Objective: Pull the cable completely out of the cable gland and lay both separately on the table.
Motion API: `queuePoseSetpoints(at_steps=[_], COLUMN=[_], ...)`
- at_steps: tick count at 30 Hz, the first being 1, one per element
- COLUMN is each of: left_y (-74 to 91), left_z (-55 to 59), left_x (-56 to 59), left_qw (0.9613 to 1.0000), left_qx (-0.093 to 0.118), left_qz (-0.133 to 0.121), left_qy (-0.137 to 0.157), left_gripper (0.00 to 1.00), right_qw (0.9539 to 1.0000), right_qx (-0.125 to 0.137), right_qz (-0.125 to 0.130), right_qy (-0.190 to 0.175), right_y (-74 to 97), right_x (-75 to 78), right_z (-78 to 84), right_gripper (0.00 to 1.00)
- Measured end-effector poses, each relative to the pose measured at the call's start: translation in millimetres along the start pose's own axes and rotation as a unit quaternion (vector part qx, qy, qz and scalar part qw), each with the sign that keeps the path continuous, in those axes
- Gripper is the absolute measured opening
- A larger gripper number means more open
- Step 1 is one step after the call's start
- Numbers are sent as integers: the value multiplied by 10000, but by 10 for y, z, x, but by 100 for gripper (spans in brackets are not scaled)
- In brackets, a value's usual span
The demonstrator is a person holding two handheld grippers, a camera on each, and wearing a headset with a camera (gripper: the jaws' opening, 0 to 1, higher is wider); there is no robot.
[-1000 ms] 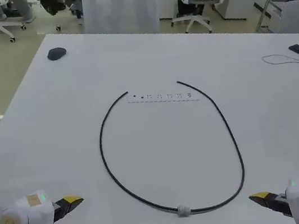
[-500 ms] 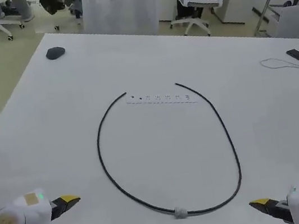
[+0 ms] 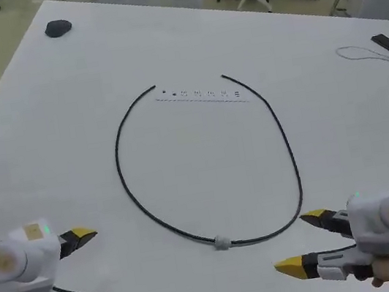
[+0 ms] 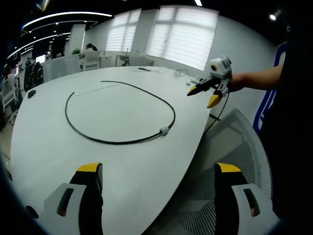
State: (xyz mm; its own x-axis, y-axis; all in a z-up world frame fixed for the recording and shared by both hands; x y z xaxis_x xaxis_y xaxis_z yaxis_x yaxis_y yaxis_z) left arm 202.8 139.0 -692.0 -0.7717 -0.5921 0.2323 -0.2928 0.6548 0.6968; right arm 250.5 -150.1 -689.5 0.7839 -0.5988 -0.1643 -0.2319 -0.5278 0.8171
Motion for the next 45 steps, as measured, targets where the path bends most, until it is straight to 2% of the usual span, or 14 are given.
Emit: queuePoseSetpoints(at_steps=[3, 8, 14, 17, 21, 24, 26, 33, 39, 45], left_y=[-18, -42, -45, -44, -40, -30, -38, -48, -72, -79], left_z=[-4, 9, 28, 48, 63, 65, 84, 113, 155, 149], left_x=[0, -18, -36, -41, -53, -67, -68, -57, -27, -3], left_qw=[10000, 9999, 9997, 9997, 9993, 9993, 9990, 9989, 9987, 9986], left_qx=[-3, -85, -47, -59, -39, 46, -12, -53, -113, -114], left_qz=[-10, -79, -92, -109, -147, -187, -158, -153, -105, -85], left_qy=[53, 51, 206, 233, 329, 321, 426, 443, 485, 501], left_gripper=[94, 93, 92, 92, 92, 91, 91, 90, 89, 90], right_qw=[10000, 9998, 9985, 9973, 9948, 9932, 9914, 9843, 9803, 9773], right_qx=[13, -84, -312, -486, -729, -794, -873, -1231, -1377, -1476], right_qz=[-71, -124, -184, -228, -244, -315, -357, -411, -503, -583], right_qy=[-37, 143, 400, 508, 673, 791, 907, 1193, 1325, 1403], right_y=[-58, -179, -353, -453, -568, -652, -710, -947, -1068, -1159], right_x=[26, 57, 106, 124, 129, 100, 87, 106, 77, 58], right_z=[-56, -194, -280, -269, -277, -315, -325, -277, -262, -269], right_gripper=[71, 66, 60, 56, 51, 49, 47, 40, 38, 34])
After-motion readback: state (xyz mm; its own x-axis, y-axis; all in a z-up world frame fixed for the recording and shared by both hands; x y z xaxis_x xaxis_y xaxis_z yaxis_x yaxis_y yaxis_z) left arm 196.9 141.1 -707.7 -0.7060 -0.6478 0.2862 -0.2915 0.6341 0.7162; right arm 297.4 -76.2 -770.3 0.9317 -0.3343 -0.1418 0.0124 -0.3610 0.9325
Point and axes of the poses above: the centre of the closed fingertips' face, and the gripper's own axes: y roughly backward along the fingers, x roughly to its right, z roughly out of its underside, the point moved 3 cm from there along y, roughly backward along the fingers, and after that the axes turned 12 degrees about -x, right-handed, at the moved point
